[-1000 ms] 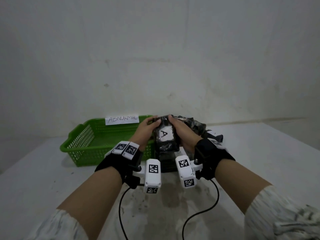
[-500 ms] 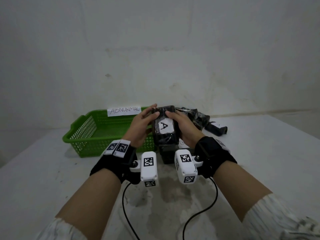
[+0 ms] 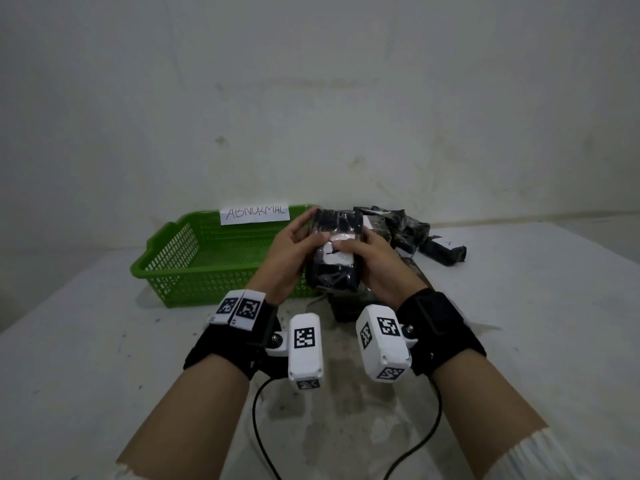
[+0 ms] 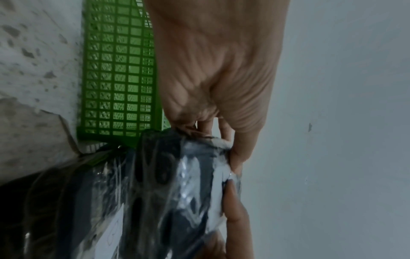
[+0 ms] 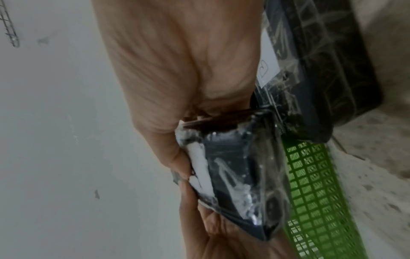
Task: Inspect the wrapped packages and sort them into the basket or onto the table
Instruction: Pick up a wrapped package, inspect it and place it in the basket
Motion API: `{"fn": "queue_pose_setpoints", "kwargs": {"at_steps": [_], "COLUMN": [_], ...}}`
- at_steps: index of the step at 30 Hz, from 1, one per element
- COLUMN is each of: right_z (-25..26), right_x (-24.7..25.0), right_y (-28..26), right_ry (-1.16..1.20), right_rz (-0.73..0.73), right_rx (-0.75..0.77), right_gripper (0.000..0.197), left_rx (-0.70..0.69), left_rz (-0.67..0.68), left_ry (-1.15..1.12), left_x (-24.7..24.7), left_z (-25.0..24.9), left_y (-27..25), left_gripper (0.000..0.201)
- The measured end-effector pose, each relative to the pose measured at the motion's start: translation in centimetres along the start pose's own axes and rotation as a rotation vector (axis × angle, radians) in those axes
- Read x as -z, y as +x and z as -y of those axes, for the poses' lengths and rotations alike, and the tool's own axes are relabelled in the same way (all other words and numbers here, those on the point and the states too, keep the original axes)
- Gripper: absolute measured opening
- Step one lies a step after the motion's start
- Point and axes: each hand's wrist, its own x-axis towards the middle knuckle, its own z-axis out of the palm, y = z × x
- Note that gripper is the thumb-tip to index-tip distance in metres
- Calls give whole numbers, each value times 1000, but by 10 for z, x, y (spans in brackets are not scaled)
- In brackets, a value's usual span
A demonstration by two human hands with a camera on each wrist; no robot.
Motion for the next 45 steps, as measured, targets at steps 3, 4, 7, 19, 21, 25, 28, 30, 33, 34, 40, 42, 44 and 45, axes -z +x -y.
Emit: {"fn": "queue_pose_setpoints", "kwargs": {"at_steps": [3,4,7,19,21,25,28,30,33,34,40,42,44,45], "right_z": [2,3,5,13,15,18,19,19,21,20,20,22,25,26], "right_x": [3,4,4,13,14,14,14,14,16,15,13,13,11,11], "right_y": [-2,-2,-3,-5,-6,-9,-9,-10,-11,-11,-10,-11,-12,-12], "right_ry": [36,37,22,-94,-118,-216,-245,-245,-232,-244,-324,-307,-258,-237], "right_rz": [-17,-12,25,-7,14,28,7,18,65,71,45,43,31,32], "right_rx": [13,14,1,33,23,-8,16,16,4,5,34,35,27,28], "right_gripper": [30,31,38,51,59,71,71,74,80,83,94,90,74,63], "left_rx": [15,13,-17,-69,-98,-104,-80,-58,-67,-74,-119,-132,-157,-186], "left_rz": [36,37,6,-54,-73,-73,-32,13,41,40,67,63,17,-20], "left_ry": [4,9,1,-61,-58,-59,-52,-33,27,44,61,58,77,126], "left_x": [0,0,-2,-2,-5,-8,-7,-5,-3,-2,2,2,1,1], "left_z": [0,0,4,16,17,18,15,14,12,12,11,11,11,11], "left_y": [0,0,2,5,6,7,7,5,3,3,0,-1,-2,-2], "left_gripper": [60,62,63,68,62,61,66,75,81,81,79,77,75,73]}}
